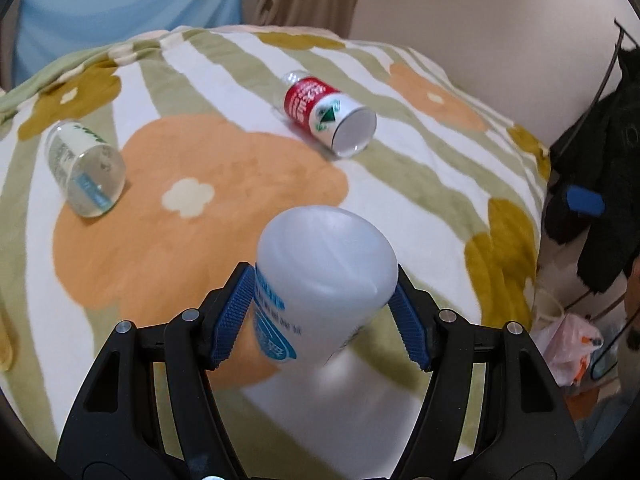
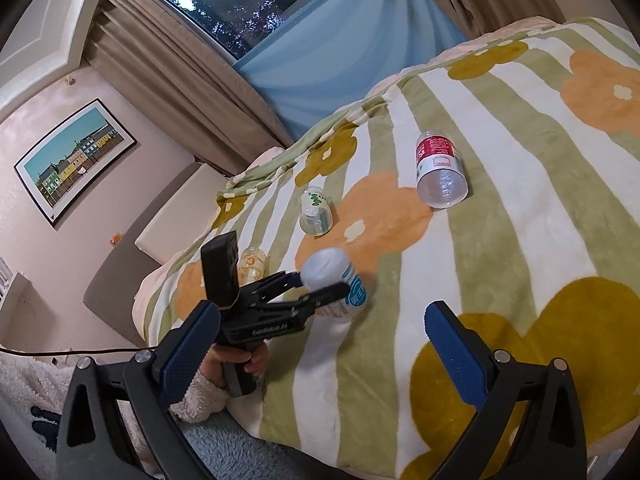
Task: Flip cup upside down
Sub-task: 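Rotate the cup upside down with the left gripper, set it down, open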
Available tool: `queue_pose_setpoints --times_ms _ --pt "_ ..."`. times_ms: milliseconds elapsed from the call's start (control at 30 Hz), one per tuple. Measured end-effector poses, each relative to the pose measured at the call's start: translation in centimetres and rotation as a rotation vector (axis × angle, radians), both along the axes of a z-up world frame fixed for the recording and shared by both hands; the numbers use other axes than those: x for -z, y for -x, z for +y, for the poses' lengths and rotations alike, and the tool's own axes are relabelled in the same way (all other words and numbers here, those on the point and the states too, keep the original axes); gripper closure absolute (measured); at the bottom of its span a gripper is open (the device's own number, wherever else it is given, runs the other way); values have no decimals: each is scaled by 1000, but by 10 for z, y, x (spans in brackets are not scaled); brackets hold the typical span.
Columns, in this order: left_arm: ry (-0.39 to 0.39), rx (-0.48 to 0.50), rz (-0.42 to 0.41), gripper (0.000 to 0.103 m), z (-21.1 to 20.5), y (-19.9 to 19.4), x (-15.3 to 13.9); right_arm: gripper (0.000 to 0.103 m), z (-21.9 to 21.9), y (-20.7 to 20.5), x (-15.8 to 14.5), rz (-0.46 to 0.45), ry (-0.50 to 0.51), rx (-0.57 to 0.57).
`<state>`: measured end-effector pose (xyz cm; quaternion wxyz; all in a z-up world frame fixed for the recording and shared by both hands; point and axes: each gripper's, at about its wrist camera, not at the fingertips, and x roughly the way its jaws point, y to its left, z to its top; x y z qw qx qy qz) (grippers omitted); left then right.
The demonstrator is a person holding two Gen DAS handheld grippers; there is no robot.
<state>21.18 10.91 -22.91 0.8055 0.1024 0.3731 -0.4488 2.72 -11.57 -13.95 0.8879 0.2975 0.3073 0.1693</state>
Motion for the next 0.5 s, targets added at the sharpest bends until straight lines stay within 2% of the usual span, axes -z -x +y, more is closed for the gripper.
queue_pose_setpoints --times_ms 300,433,467,500 --pt "-90 -19 12 39 8 1 -1 0 17 -12 6 22 35 -34" --pt "-161 -51 18 39 5 -2 1 0 21 -12 2 2 57 -34" --pt "-171 -56 21 37 5 -2 1 0 22 -13 1 1 61 -35" --pt "-178 -61 22 29 5 -3 1 0 22 -13 1 -2 62 -39"
